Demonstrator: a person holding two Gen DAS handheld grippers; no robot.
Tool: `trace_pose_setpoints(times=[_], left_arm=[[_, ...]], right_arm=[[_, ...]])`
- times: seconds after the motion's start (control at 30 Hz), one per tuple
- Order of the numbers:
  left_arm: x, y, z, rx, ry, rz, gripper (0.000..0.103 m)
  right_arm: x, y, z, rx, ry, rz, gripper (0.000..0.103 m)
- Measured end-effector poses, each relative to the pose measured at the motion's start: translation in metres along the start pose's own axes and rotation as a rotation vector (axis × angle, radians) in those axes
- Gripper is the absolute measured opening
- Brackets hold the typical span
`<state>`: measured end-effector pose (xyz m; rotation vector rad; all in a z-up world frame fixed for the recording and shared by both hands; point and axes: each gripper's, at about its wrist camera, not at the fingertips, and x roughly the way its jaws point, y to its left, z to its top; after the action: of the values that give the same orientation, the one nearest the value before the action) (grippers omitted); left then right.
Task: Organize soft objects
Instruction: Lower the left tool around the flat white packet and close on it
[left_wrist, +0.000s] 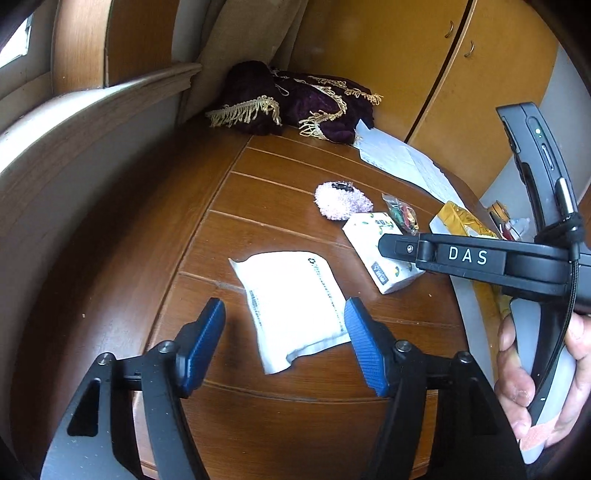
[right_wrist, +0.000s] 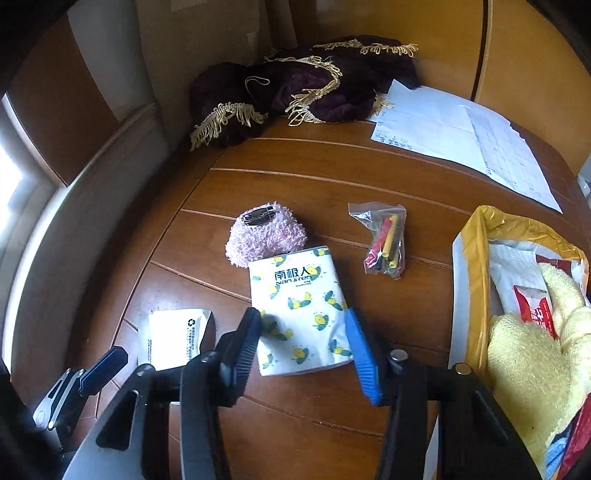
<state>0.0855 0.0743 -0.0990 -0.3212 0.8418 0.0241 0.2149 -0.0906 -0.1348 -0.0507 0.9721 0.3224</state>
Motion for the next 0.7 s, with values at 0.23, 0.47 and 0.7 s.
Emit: trace_pose_setpoints(times=[0.23,0.47,0.7], left_arm=[[0.021,-0.024,0.002,0.085,0.04,0.094,0.069],[0.023,-0.023,-0.001,0.127,-0.004,0.185,0.057],[0.011,-0.009,0.0,0.105,0.006,0.153,0.054]], right_arm=[[-0.002,0.0,-0.001,-0.016,-0.002,0.031,0.034],[0.009,0.006,-0.002,-0.017,0.007,0.105,0.077],[0.011,0.014,-0.009,-0.031,0.025,0.058,0.054]])
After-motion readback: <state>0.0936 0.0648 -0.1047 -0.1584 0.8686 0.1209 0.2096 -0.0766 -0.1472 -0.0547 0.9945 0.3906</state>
